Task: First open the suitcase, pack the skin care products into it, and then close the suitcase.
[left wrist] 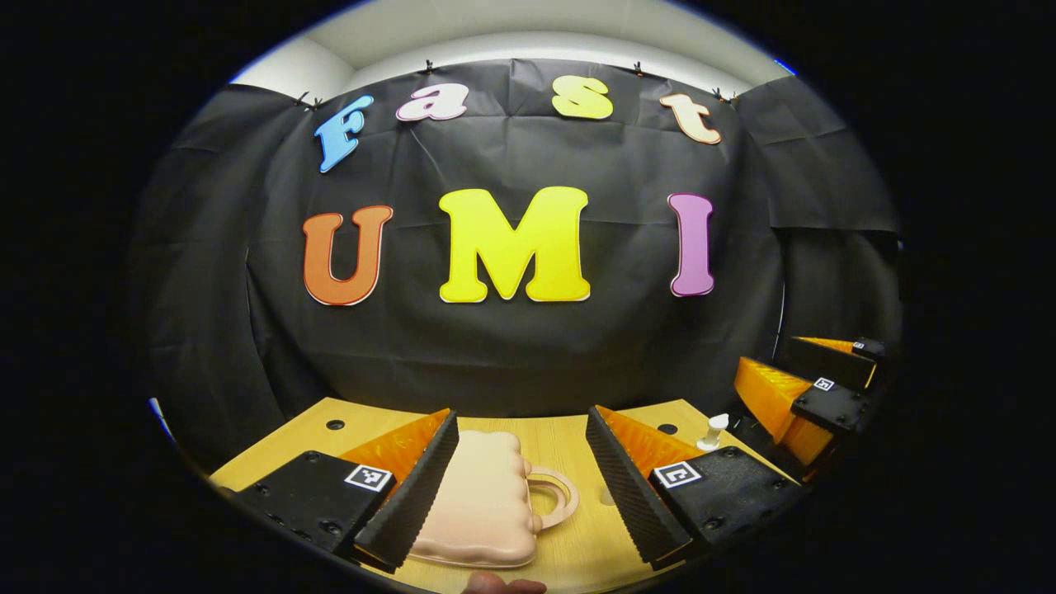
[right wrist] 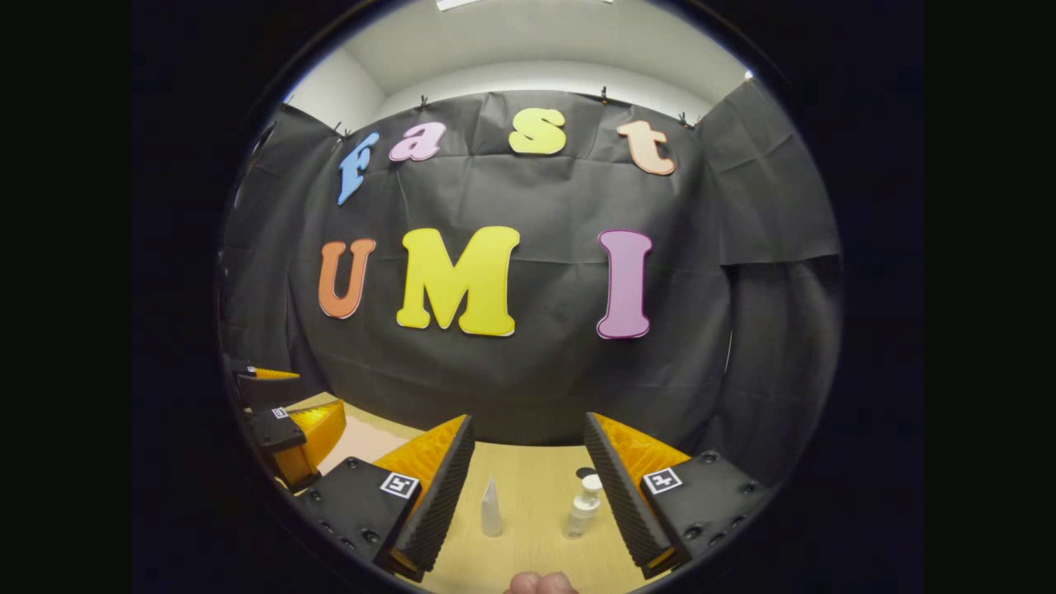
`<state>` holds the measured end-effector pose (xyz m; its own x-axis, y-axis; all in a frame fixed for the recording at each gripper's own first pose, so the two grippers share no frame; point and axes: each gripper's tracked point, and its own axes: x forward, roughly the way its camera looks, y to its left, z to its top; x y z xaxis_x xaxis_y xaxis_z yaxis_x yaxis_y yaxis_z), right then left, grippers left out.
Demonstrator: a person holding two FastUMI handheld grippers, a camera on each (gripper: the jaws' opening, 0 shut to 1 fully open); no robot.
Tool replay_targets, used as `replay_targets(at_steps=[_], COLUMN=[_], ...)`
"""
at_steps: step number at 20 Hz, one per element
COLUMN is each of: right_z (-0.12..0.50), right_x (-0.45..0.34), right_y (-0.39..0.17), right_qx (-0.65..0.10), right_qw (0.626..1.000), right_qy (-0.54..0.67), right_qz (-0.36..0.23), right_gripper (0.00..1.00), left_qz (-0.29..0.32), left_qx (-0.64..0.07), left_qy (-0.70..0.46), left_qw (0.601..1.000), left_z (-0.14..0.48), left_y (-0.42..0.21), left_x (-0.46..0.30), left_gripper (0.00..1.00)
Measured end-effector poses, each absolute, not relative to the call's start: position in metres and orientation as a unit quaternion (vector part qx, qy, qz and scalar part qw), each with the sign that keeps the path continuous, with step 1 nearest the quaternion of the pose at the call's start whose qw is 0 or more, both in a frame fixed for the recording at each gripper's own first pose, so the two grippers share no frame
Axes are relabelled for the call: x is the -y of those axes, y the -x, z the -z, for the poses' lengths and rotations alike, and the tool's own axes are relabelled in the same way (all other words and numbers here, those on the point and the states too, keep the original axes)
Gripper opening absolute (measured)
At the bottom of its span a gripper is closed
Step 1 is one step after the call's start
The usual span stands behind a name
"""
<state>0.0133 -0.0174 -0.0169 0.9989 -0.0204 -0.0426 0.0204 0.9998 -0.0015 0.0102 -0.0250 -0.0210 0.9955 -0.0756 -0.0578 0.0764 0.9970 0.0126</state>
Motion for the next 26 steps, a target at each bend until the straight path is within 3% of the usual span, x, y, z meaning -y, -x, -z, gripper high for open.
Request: replay_targets(at_steps=[10, 14, 20, 24, 26], right_z=[0.053, 0.058, 0.07, 0.08, 0.084], right_x=[0.104, 0.148, 0.192, 0.202, 0.204], right_y=[-0.007, 0.003, 0.023, 0.032, 0.035], right_qx=[-0.062, -0.069, -0.084, -0.098, -0.102], right_qw=[0.996, 0.992, 0.985, 0.982, 0.981], right_qy=[0.019, 0.022, 0.028, 0.024, 0.023], right_qz=[0.068, 0.105, 0.15, 0.163, 0.166], right_gripper=[0.8, 0.8, 0.79, 0.79, 0.79], left_qz=[0.158, 0.206, 0.205, 0.198, 0.201], left_qx=[-0.088, -0.165, -0.243, -0.247, -0.257], left_qy=[-0.194, -0.322, -0.439, -0.473, -0.48], left_qw=[0.964, 0.909, 0.841, 0.822, 0.814], left_z=[0.094, 0.173, 0.242, 0.255, 0.263], left_y=[-0.022, -0.038, -0.048, -0.071, -0.075], left_x=[0.073, 0.084, 0.087, 0.092, 0.092], left_gripper=[0.99, 0.99, 0.94, 0.82, 0.67])
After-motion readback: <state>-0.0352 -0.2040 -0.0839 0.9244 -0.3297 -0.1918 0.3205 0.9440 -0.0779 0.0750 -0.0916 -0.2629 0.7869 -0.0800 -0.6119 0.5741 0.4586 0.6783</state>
